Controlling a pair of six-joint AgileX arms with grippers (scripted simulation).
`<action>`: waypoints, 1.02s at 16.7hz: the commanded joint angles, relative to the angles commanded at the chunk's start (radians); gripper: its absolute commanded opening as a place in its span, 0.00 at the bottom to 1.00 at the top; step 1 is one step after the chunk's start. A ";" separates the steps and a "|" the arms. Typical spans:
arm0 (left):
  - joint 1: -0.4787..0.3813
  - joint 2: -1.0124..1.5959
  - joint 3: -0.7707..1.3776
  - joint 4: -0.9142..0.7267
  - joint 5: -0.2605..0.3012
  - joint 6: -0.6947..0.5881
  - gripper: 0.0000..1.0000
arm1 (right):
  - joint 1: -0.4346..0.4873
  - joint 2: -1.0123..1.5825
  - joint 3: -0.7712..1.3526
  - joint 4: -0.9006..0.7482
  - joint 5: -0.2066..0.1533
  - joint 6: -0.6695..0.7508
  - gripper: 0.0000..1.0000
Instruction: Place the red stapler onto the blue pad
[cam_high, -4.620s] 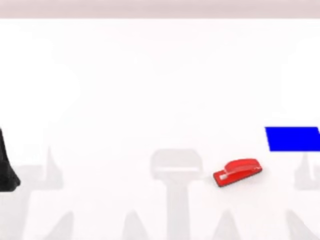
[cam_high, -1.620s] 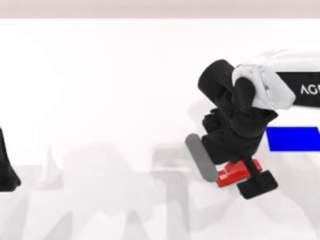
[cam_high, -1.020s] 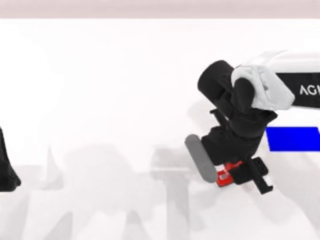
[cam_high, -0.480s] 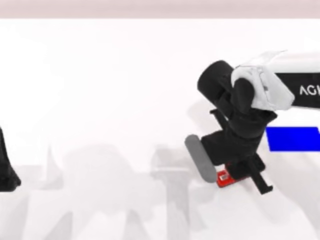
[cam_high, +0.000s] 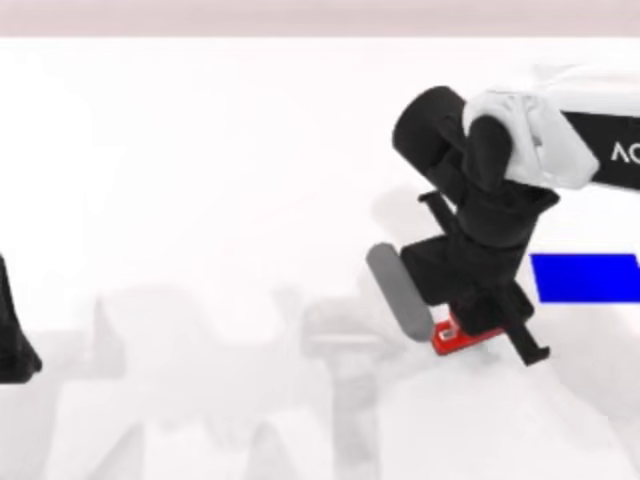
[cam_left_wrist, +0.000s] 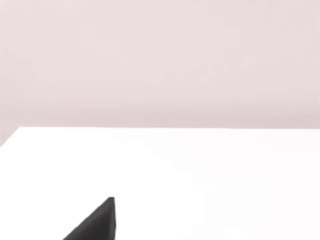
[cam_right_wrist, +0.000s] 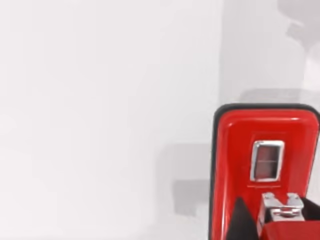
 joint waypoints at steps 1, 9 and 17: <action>0.000 0.000 0.000 0.000 0.000 0.000 1.00 | 0.002 -0.012 0.032 -0.055 0.000 -0.001 0.00; 0.000 0.000 0.000 0.000 0.000 0.000 1.00 | 0.006 -0.076 0.171 -0.253 0.000 -0.002 0.00; 0.000 0.000 0.000 0.000 0.000 0.000 1.00 | -0.023 -0.054 0.225 -0.213 0.027 0.210 0.00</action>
